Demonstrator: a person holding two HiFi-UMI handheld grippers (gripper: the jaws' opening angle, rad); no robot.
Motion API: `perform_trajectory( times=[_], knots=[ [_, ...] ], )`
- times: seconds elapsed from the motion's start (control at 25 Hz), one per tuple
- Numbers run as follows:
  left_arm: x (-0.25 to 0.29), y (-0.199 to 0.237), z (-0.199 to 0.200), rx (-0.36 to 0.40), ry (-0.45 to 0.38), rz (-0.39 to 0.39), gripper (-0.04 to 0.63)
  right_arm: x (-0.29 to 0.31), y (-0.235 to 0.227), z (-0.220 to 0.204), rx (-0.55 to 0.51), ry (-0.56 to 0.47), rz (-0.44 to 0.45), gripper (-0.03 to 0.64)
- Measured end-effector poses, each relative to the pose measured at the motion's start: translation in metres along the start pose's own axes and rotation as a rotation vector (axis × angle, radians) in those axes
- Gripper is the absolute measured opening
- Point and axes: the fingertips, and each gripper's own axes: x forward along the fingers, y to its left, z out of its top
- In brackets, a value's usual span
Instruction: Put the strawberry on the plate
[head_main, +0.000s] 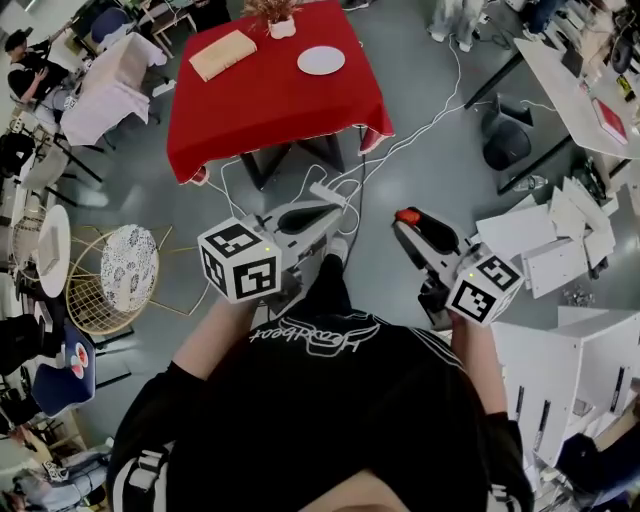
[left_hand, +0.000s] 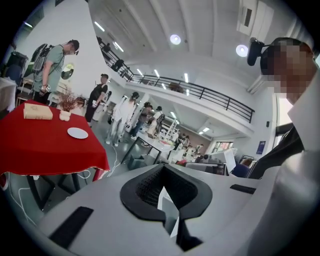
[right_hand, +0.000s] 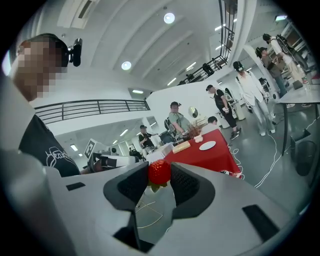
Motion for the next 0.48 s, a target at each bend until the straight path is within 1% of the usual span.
perform_trajectory(
  times=[0.12,0.24,0.36,0.48],
  knots=[
    [0.015,0.047,0.024,-0.008,0.020,-0.007,0.006,0.042,-0.030,0.018,0.031,0.002,-0.004,0.129],
    [0.029,0.100,0.056,-0.027,0.020,-0.013,0.006,0.090,-0.060,0.041,0.021,0.024,-0.021,0.129],
    [0.039,0.153,0.085,-0.040,0.024,-0.022,0.006,0.141,-0.083,0.068,0.040,0.030,-0.006,0.129],
    [0.046,0.201,0.111,-0.042,0.022,-0.030,0.006,0.188,-0.106,0.090,0.020,0.052,-0.008,0.129]
  ],
)
